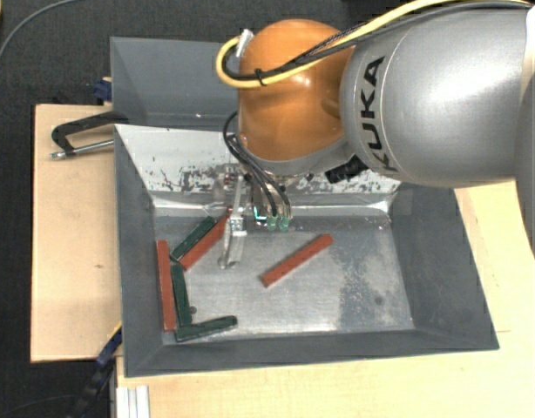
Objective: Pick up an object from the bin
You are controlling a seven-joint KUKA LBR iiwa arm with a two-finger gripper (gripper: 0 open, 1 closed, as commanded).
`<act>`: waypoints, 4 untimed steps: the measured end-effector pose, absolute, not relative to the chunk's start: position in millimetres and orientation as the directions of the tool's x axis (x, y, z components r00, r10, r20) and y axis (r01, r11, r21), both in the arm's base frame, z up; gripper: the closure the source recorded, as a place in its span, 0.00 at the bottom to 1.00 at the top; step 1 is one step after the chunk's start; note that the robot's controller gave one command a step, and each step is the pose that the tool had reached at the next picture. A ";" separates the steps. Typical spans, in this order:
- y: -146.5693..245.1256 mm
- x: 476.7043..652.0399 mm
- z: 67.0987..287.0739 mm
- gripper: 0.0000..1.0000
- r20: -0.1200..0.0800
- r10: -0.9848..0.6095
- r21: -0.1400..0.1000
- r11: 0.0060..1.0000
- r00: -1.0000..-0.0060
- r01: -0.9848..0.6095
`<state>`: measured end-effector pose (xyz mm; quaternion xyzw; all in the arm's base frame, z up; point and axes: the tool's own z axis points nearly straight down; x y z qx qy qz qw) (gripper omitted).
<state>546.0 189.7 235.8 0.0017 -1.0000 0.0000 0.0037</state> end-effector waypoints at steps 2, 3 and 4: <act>164.7 594.5 70.6 0.00 -0.001 -0.690 0.001 0.724 -0.724 -0.690; 166.7 597.1 75.0 1.00 -0.012 -0.689 -0.002 0.724 -0.724 -0.689; 164.9 595.2 71.8 0.00 -0.005 -0.689 0.000 0.724 -0.724 -0.689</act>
Offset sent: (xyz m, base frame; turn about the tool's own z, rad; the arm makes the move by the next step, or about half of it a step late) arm 0.0373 -0.0093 -0.1195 -0.5960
